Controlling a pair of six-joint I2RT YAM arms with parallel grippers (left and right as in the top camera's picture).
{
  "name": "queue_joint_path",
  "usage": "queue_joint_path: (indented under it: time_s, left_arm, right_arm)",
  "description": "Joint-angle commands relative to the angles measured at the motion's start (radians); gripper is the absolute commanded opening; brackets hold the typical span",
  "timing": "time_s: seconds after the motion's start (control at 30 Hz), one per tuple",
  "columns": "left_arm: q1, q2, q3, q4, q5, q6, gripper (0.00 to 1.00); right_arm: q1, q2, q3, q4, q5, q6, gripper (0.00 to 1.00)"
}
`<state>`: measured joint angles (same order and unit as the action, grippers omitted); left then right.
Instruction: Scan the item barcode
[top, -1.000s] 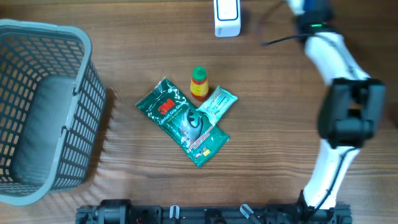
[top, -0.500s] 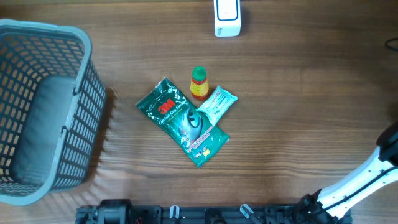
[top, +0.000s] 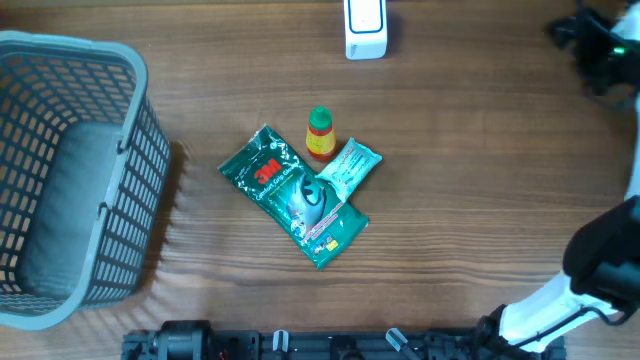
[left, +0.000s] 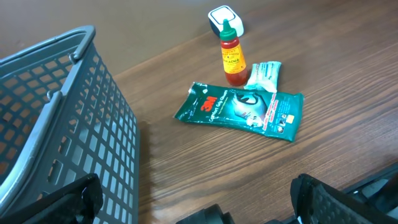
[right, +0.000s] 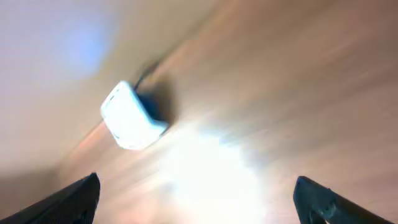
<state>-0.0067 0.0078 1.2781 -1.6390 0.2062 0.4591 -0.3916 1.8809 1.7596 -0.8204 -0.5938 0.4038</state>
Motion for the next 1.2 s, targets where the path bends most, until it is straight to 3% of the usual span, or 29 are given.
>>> queue_joint_path:
  time_s: [0.0,0.1,0.27,0.4,0.63,0.83,1.0,1.13,1.17]
  left_arm:
    - [-0.003,-0.003,0.0,0.003,-0.002,0.005,1.0]
    - [-0.003,-0.003,0.0,0.003,-0.002,0.005,1.0]
    - [-0.003,-0.003,0.0,0.003,-0.002,0.005,1.0]
    - [-0.003,-0.003,0.0,0.003,-0.002,0.005,1.0]
    - [-0.003,-0.003,0.0,0.003,-0.002,0.005,1.0]
    - [-0.003,-0.003,0.0,0.003,-0.002,0.005,1.0]
    - [-0.003,-0.003,0.0,0.003,-0.002,0.005,1.0]
    - [-0.003,-0.003,0.0,0.003,-0.002,0.005,1.0]
    - [-0.003,-0.003,0.0,0.003,-0.002,0.005,1.0]
  right_arm:
    - [0.139,0.012,-0.007,-0.146,-0.179,0.287,1.0]
    - [0.286,0.012,-0.007,-0.214,-0.182,0.296,1.0]
    - [0.554,0.014,-0.008,-0.207,-0.105,0.556,1.0]
    - [0.729,0.013,-0.008,-0.11,0.129,0.358,1.0]
    - [0.954,0.027,-0.008,-0.093,0.742,0.244,1.0]
    - [1.03,0.112,-0.008,-0.031,0.748,0.088,1.0]
    - [1.049,0.143,-0.008,-0.017,0.769,0.082,1.0]
    - [1.051,0.178,-0.008,-0.007,0.788,0.081,0.88]
    - [1.053,0.195,-0.008,-0.007,0.786,0.067,0.8]
